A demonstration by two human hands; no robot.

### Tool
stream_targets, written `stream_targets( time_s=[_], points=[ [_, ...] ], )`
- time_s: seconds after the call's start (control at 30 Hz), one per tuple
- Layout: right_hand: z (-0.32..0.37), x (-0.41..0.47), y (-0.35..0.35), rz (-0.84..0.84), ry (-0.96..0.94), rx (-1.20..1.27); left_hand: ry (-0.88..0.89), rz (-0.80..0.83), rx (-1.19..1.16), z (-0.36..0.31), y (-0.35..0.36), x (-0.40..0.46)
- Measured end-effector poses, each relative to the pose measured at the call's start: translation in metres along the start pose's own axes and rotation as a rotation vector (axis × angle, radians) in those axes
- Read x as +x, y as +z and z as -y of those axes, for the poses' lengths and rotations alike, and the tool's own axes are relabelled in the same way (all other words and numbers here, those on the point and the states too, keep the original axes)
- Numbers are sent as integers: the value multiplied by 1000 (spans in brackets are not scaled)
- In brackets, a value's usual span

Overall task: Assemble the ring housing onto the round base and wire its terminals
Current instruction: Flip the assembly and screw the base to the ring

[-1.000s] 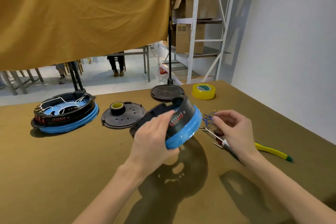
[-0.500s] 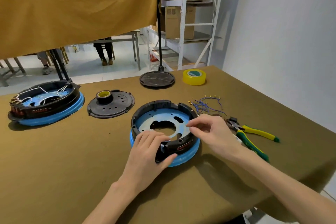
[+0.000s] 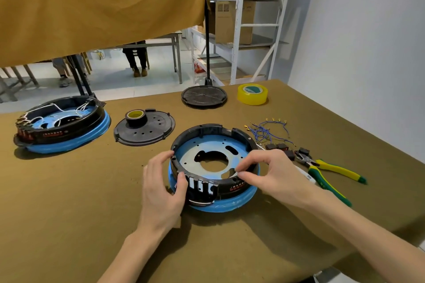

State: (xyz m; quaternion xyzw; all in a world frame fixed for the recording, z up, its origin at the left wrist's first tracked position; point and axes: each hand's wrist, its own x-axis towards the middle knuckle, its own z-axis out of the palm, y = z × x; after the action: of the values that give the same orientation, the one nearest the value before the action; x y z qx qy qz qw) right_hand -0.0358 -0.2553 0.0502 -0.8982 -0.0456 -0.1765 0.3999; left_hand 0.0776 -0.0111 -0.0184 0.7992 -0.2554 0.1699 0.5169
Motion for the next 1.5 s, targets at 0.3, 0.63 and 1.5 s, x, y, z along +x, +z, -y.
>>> stream_targets(
  time_s=[0.3,0.63,1.5],
  points=[
    [-3,-1,10,-2,-58,8,11,124,17,2,6,0],
    [-4,-2,12,-11,-78,-3,-20,142,31,-2,7,-1],
    [-19,-14,11,-54,-270,-281,522,171,207,-28,13,-3]
  ],
)
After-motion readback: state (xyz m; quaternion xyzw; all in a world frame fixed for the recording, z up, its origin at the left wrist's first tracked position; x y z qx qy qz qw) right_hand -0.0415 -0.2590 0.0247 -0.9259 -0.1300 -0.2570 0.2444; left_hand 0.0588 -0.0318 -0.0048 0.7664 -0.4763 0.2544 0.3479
